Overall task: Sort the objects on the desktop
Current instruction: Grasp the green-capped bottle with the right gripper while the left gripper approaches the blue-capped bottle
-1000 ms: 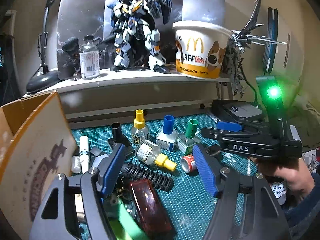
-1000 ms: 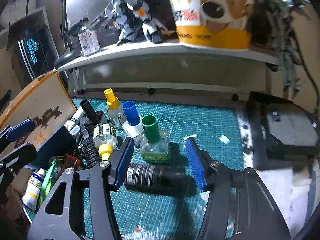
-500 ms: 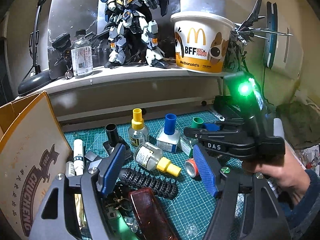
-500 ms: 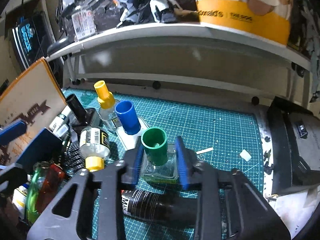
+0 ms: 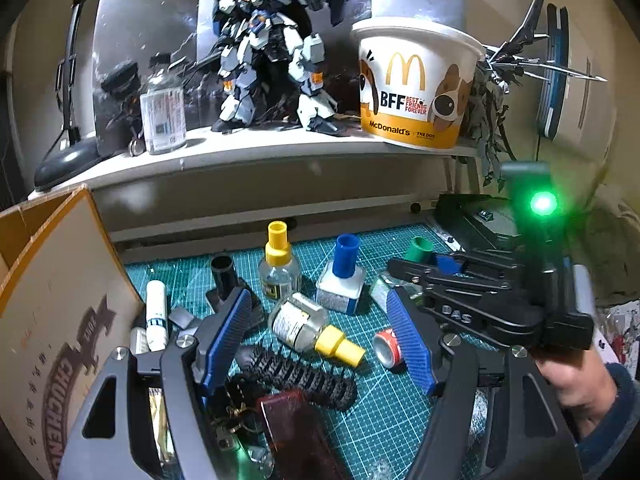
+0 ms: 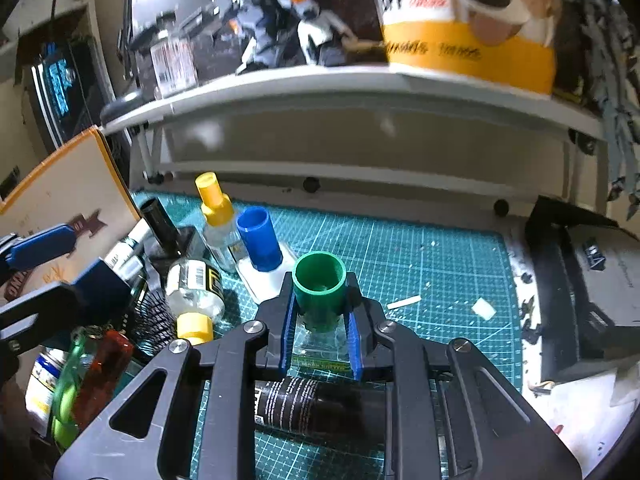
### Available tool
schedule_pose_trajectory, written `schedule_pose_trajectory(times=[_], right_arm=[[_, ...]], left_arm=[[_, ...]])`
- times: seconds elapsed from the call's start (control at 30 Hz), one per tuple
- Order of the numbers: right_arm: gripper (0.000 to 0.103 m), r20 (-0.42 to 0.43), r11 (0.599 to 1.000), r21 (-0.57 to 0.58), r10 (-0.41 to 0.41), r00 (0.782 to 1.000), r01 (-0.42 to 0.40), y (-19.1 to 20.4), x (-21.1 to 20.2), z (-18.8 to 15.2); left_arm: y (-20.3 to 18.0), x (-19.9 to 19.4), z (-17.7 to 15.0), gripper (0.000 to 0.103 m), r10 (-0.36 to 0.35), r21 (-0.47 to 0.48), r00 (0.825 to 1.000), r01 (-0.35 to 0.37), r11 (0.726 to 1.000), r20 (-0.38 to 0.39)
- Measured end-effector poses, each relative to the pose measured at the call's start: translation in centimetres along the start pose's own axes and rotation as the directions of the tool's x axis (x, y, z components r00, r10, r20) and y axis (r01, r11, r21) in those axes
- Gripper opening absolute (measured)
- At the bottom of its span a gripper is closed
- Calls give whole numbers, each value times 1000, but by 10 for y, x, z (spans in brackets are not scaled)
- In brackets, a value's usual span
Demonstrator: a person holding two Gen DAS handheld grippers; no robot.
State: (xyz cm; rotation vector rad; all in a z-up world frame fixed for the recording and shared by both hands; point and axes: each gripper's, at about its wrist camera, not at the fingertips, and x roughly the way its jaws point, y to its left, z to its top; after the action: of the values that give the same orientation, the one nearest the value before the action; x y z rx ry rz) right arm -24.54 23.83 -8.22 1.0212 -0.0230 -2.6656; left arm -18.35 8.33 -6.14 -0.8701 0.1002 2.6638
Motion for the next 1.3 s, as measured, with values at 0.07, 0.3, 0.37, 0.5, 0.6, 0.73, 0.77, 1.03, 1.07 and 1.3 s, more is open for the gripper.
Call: schedule_pose_trajectory(times=[0.07, 0.3, 0.37, 0.5, 0.6, 0.73, 0.77, 1.03, 1.07, 1.3], right_arm=[[20, 20, 1000, 8, 7, 1000, -7, -3, -12, 3], [20, 69, 1000, 20, -6, 998, 5, -9, -74, -4], [20, 66, 1000, 17, -21, 998, 20, -10, -89, -11], [20, 53, 999, 18, -44, 998, 43, -8, -114, -31], [20, 33, 999, 31, -23, 999, 22, -8, -128, -50], [20, 6, 1000, 23, -18, 1000, 18, -6, -138, -68], [20, 2, 1000, 20, -17, 1000, 17, -5, -138, -70], [20, -6, 999, 28, 20, 1000, -20, -11, -135, -75], [20, -6, 999, 31, 24, 1000, -24, -12, -135, -75], [20, -20, 998, 50, 42, 999, -41, -20, -129, -78]], left_arm=[[-8, -3, 6, 71, 4, 10, 1000, -4, 1000, 10], [-32, -4, 15, 73, -15, 42, 999, 14, 999, 33], [-32, 0, 15, 73, -52, 29, 998, 51, 998, 19], [-30, 10, 17, 73, -103, 8, 995, 103, 995, 17], [-32, 27, 21, 73, -118, 25, 993, 117, 993, 10], [-35, 60, 21, 73, -111, 33, 993, 113, 993, -41], [-36, 68, 21, 73, -106, 32, 993, 108, 994, -55], [-21, 132, 21, 69, -118, -133, 972, 92, 987, -203], [-21, 136, 20, 63, -113, -137, 970, 84, 987, -216], [-33, 129, 19, 23, 34, -49, 973, -46, 998, -230]])
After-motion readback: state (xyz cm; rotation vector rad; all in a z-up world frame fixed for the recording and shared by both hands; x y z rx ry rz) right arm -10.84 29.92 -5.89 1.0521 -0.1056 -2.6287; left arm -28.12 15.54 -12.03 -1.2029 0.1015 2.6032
